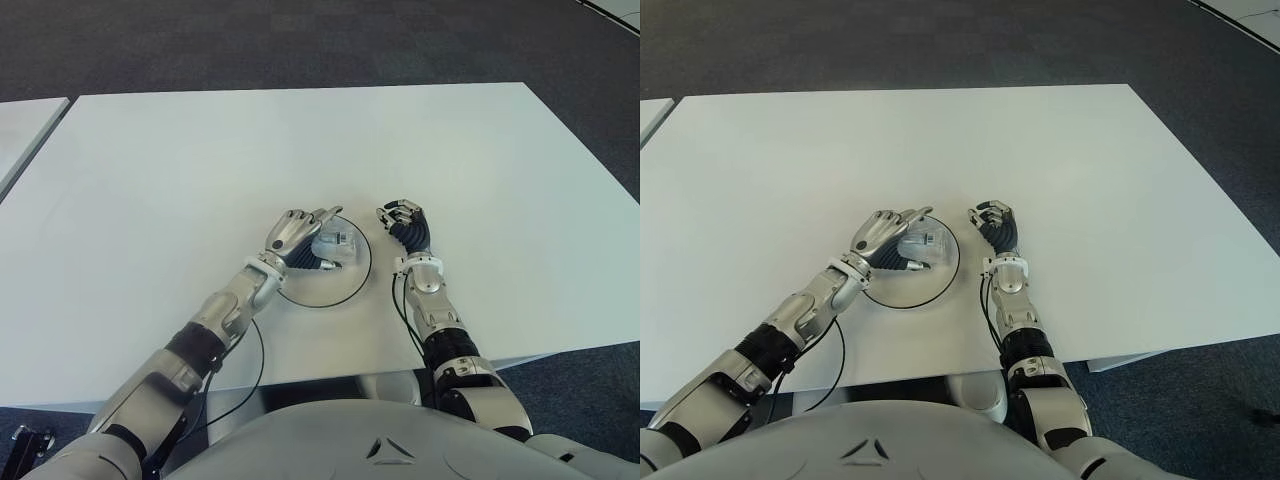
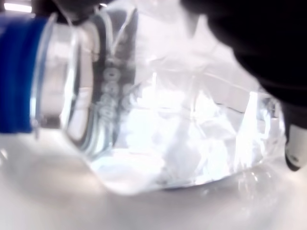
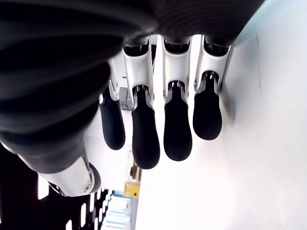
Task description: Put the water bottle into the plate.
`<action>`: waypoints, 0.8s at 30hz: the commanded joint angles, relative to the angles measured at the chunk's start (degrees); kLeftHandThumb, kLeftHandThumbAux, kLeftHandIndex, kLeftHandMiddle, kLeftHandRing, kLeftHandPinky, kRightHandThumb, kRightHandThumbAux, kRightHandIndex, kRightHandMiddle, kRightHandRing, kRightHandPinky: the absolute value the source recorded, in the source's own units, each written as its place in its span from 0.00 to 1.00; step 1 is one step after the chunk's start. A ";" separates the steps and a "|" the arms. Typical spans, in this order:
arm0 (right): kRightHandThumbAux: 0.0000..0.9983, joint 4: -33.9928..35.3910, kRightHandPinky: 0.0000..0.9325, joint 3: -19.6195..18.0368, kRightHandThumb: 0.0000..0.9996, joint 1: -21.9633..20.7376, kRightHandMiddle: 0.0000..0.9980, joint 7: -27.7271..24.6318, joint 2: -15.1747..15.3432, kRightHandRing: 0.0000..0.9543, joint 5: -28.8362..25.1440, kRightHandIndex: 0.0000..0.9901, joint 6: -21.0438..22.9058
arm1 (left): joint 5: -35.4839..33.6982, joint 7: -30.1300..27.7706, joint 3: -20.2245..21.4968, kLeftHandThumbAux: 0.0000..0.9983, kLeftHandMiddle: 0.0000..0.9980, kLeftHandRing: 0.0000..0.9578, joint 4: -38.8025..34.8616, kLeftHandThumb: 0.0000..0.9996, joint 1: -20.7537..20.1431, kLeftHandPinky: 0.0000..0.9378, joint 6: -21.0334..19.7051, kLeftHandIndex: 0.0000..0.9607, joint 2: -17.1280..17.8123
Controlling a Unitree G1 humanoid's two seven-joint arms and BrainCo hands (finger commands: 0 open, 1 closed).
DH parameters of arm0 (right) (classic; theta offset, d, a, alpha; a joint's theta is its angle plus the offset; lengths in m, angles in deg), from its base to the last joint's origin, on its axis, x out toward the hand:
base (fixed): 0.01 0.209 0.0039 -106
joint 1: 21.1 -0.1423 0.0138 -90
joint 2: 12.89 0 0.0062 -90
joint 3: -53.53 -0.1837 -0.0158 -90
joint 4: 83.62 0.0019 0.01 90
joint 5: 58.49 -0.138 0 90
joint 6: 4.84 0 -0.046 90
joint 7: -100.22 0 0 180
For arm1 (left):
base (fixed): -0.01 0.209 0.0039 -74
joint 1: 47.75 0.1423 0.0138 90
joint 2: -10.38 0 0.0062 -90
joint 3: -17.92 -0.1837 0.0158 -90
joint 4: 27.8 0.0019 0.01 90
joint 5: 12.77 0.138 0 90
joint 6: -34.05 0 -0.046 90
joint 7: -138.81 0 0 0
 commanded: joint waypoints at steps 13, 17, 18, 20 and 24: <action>0.73 -4.41 0.70 0.36 0.70 4.56 0.66 -0.60 -0.33 0.68 -0.29 0.44 4.86 | 6.16 11.09 -2.12 0.44 0.00 0.00 3.24 0.08 1.85 0.00 -2.23 0.00 0.36; 0.73 -4.56 0.71 0.47 0.70 4.59 0.67 -0.61 -0.24 0.69 -0.23 0.44 4.60 | 7.63 13.90 -2.47 0.43 0.00 0.00 3.21 0.06 1.82 0.00 -3.62 0.00 0.22; 0.73 -4.56 0.70 0.47 0.70 4.58 0.67 -0.54 -0.26 0.69 -0.22 0.44 4.64 | 7.76 14.56 -2.48 0.43 0.00 0.00 3.24 0.05 1.86 0.00 -3.95 0.00 0.09; 0.73 -4.54 0.69 0.47 0.70 4.59 0.67 -0.45 -0.29 0.69 -0.22 0.44 4.74 | 7.90 15.65 -2.54 0.43 0.00 0.00 3.32 0.04 1.92 0.00 -4.49 0.00 -0.09; 0.73 -4.26 0.68 0.39 0.70 4.64 0.67 -0.40 -0.38 0.68 -0.35 0.44 5.09 | 8.00 17.40 -2.69 0.43 0.00 0.00 3.01 0.03 2.16 0.00 -5.60 0.00 -0.34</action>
